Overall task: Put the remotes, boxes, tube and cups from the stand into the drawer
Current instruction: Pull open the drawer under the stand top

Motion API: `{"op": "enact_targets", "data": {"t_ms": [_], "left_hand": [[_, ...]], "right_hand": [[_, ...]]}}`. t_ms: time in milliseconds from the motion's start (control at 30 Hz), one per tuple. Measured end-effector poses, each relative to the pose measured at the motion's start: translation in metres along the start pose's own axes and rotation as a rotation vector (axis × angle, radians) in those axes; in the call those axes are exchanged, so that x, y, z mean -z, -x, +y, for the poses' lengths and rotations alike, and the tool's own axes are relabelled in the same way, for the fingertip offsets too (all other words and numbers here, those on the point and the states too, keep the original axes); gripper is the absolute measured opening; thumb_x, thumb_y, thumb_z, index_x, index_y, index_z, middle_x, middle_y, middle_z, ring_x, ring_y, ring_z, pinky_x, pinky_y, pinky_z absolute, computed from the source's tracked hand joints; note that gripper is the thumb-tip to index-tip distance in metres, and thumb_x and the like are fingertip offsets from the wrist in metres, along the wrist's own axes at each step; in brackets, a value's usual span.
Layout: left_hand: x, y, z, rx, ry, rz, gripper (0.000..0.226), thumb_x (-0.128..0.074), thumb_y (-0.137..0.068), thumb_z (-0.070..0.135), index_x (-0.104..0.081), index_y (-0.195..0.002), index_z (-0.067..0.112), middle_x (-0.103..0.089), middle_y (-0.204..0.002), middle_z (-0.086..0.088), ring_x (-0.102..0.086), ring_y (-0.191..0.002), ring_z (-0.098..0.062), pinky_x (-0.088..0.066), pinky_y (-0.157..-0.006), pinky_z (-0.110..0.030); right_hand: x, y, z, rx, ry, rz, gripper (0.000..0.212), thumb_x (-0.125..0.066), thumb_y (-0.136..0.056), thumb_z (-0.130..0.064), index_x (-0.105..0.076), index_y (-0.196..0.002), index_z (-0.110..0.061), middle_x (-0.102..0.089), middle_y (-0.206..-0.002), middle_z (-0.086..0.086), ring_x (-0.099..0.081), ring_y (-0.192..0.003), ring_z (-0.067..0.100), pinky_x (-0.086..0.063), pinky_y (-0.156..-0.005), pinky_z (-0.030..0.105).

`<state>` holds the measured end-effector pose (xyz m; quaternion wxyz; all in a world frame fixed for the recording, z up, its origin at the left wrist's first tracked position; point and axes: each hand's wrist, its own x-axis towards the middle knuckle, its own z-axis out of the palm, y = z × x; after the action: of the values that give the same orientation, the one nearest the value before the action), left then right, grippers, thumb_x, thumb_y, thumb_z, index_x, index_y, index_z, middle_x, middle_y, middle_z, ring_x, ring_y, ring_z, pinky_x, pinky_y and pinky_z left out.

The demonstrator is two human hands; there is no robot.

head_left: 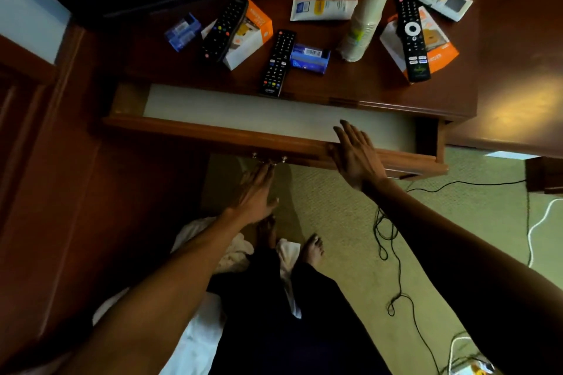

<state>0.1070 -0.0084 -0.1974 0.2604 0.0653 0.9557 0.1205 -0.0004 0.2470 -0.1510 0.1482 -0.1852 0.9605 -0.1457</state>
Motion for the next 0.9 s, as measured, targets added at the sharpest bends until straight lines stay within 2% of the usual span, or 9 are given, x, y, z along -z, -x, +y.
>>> {"op": "enact_targets", "data": {"t_ms": [67,100,167,233,367,433,500,600,900], "left_hand": [[0.016,0.007,0.003,-0.008,0.229,0.107,0.066,-0.054,-0.096,0.033,-0.027,-0.152,0.012,-0.027,-0.159,-0.009,-0.025,-0.146,-0.027,-0.020,-0.120,-0.040],[0.026,0.010,0.004,-0.030,0.292,0.250,0.054,-0.054,-0.096,0.028,-0.041,-0.146,0.012,-0.043,-0.150,-0.010,-0.039,-0.138,-0.026,-0.029,-0.115,-0.038],[0.049,0.008,0.004,-0.100,0.206,0.601,0.038,-0.055,-0.093,0.026,-0.061,-0.126,0.009,-0.065,-0.123,-0.010,-0.060,-0.113,-0.024,-0.046,-0.095,-0.033],[0.073,-0.004,-0.003,-0.124,0.091,0.734,0.037,-0.054,-0.092,0.034,-0.064,-0.119,0.011,-0.067,-0.117,-0.008,-0.061,-0.105,-0.024,-0.048,-0.087,-0.032],[0.096,-0.042,-0.027,0.015,-0.103,0.420,0.066,-0.035,-0.090,0.070,-0.047,-0.135,0.023,-0.046,-0.143,-0.005,-0.041,-0.132,-0.025,-0.030,-0.109,-0.049],[0.095,-0.051,-0.036,0.057,-0.143,0.257,0.076,-0.024,-0.086,0.078,-0.040,-0.142,0.028,-0.038,-0.151,-0.004,-0.033,-0.140,-0.025,-0.016,-0.116,-0.056],[0.092,-0.052,-0.040,0.071,-0.113,0.178,0.078,-0.019,-0.085,0.080,-0.038,-0.143,0.031,-0.039,-0.152,-0.003,-0.034,-0.140,-0.027,-0.012,-0.117,-0.057],[0.088,-0.046,-0.044,0.060,-0.114,0.179,0.077,-0.017,-0.086,0.079,-0.041,-0.141,0.031,-0.047,-0.146,-0.004,-0.040,-0.135,-0.029,-0.017,-0.116,-0.055],[0.065,-0.011,-0.051,-0.012,-0.092,0.196,0.071,-0.024,-0.091,0.073,-0.040,-0.144,0.029,-0.047,-0.148,-0.003,-0.042,-0.134,-0.027,-0.020,-0.115,-0.051]], "right_hand": [[0.001,-0.003,0.002,-0.014,-0.001,-0.001,0.056,-0.027,-0.101,-0.047,-0.036,-0.145,-0.013,-0.035,-0.155,0.014,-0.035,-0.141,0.030,-0.028,-0.117,0.048],[0.002,-0.004,0.001,-0.024,-0.006,-0.001,0.056,-0.025,-0.101,-0.049,-0.038,-0.143,-0.014,-0.038,-0.153,0.013,-0.038,-0.139,0.030,-0.030,-0.116,0.047],[0.006,-0.009,-0.002,-0.046,-0.015,-0.011,0.057,-0.023,-0.100,-0.052,-0.041,-0.140,-0.016,-0.043,-0.149,0.010,-0.043,-0.135,0.029,-0.034,-0.112,0.046],[0.007,-0.013,-0.005,-0.071,-0.007,-0.056,0.057,-0.024,-0.099,-0.055,-0.043,-0.138,-0.017,-0.048,-0.144,0.010,-0.048,-0.128,0.029,-0.037,-0.108,0.046],[0.006,-0.015,-0.010,-0.139,0.004,-0.160,0.064,-0.023,-0.096,-0.063,-0.047,-0.133,-0.017,-0.053,-0.135,0.012,-0.055,-0.116,0.029,-0.042,-0.100,0.046],[0.001,-0.013,-0.011,-0.124,0.033,-0.190,0.066,-0.022,-0.094,-0.067,-0.050,-0.126,-0.018,-0.058,-0.125,0.012,-0.056,-0.110,0.029,-0.042,-0.098,0.045],[-0.002,-0.011,-0.010,-0.116,0.051,-0.195,0.067,-0.022,-0.092,-0.070,-0.050,-0.124,-0.019,-0.059,-0.121,0.010,-0.056,-0.108,0.028,-0.040,-0.100,0.045],[-0.004,-0.009,-0.009,-0.129,0.016,-0.198,0.065,-0.027,-0.091,-0.070,-0.050,-0.126,-0.019,-0.058,-0.122,0.009,-0.054,-0.110,0.027,-0.038,-0.101,0.044],[-0.017,0.034,-0.022,-0.097,0.023,-0.092,0.053,-0.034,-0.094,-0.058,-0.052,-0.126,-0.020,-0.061,-0.115,0.008,-0.056,-0.102,0.027,-0.041,-0.092,0.040]]}}
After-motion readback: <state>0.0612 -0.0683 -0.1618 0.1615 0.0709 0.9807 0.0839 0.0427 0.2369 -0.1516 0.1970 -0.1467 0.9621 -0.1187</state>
